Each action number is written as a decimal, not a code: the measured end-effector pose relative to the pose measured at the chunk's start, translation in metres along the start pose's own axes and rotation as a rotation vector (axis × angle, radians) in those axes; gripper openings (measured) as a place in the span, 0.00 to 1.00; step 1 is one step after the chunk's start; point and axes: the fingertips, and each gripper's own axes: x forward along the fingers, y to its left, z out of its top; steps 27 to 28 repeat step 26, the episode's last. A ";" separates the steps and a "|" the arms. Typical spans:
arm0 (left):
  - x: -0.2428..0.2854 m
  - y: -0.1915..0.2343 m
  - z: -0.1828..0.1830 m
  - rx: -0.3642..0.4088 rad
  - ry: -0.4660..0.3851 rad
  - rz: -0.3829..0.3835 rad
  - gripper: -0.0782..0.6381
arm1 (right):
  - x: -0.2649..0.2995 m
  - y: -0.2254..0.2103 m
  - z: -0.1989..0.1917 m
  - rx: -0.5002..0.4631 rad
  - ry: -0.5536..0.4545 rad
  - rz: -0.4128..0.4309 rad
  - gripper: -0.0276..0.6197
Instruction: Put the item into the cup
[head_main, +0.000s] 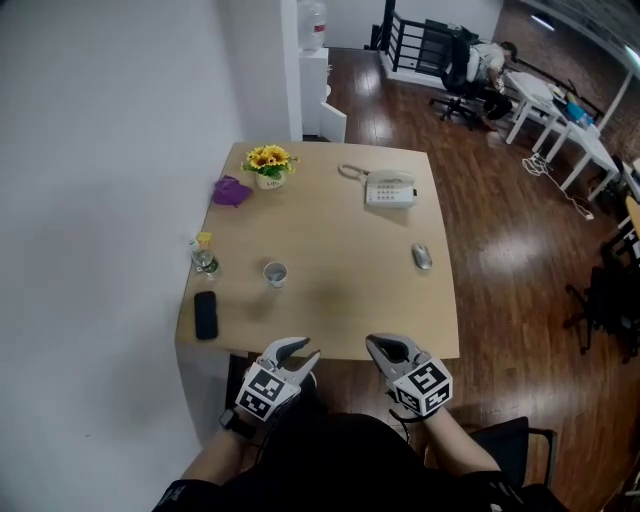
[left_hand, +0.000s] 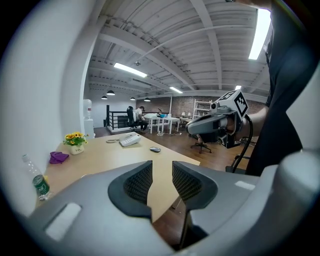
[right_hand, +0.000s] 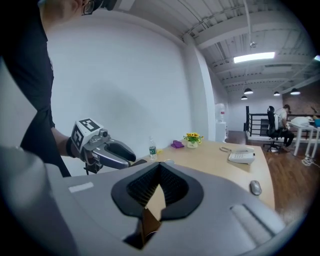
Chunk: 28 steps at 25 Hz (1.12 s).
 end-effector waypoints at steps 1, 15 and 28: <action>-0.002 -0.008 -0.002 0.001 0.001 0.002 0.27 | -0.008 0.003 -0.004 0.002 -0.002 0.000 0.05; -0.023 -0.090 -0.014 0.011 -0.001 0.009 0.27 | -0.076 0.045 -0.030 0.008 -0.040 0.021 0.05; -0.025 -0.107 -0.003 0.048 0.003 -0.027 0.27 | -0.099 0.053 -0.025 0.022 -0.064 -0.005 0.05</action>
